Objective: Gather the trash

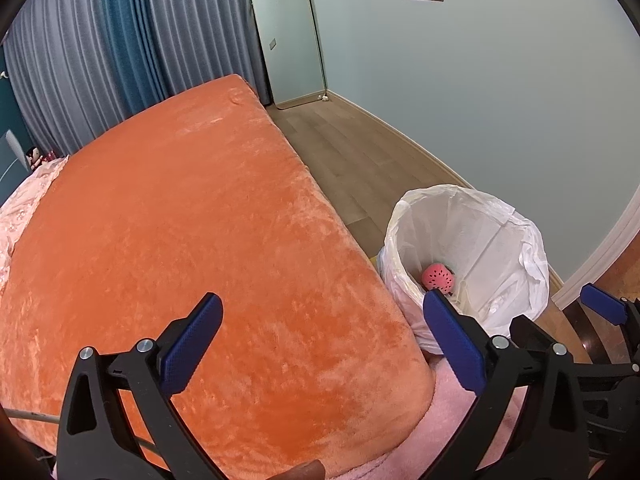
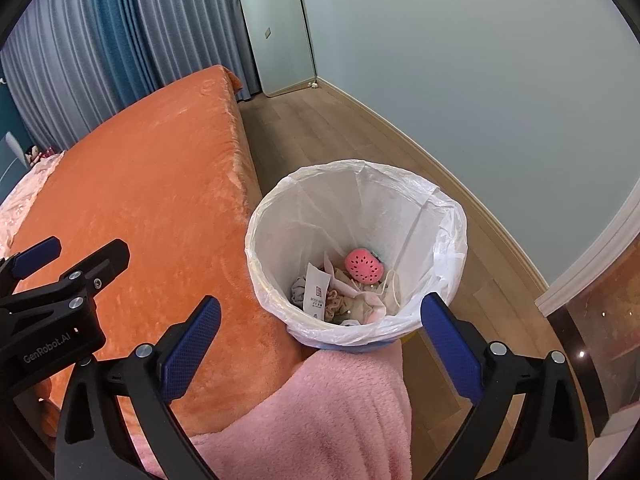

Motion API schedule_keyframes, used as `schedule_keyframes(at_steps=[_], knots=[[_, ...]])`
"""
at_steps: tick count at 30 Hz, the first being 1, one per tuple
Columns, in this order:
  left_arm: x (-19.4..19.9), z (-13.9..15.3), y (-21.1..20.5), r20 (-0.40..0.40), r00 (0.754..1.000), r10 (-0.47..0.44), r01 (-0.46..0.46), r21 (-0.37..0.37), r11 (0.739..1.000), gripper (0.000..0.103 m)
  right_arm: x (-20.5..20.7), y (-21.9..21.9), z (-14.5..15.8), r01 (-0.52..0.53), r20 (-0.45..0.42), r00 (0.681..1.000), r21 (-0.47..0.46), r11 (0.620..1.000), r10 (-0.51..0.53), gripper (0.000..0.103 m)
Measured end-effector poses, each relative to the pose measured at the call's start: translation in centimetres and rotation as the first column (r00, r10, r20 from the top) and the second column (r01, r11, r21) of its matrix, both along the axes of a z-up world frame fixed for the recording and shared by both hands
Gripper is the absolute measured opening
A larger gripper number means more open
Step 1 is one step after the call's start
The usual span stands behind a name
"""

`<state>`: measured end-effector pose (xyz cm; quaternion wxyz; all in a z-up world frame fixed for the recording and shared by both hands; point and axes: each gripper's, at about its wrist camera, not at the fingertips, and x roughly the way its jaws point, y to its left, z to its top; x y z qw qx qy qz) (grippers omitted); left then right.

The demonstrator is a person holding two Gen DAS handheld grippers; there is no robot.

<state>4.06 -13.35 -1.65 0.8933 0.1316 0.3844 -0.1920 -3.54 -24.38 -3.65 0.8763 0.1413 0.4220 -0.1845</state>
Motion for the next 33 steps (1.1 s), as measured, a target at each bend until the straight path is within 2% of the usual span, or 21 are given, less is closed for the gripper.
schedule_keyframes(at_steps=[11,33], knots=[[0.1,-0.35,-0.03,-0.021,1.0,0.012,-0.011,0.026,1.0,0.096,-0.3,-0.63,-0.16,0.024,0.006,1.0,0.007,1.0,-0.024,0.096],[-0.33,-0.21,-0.1,-0.012,1.0,0.002,-0.002,0.012,1.0,0.096,-0.6,-0.96,-0.31,0.046,-0.009,0.999,-0.003,0.999,-0.046,0.096]])
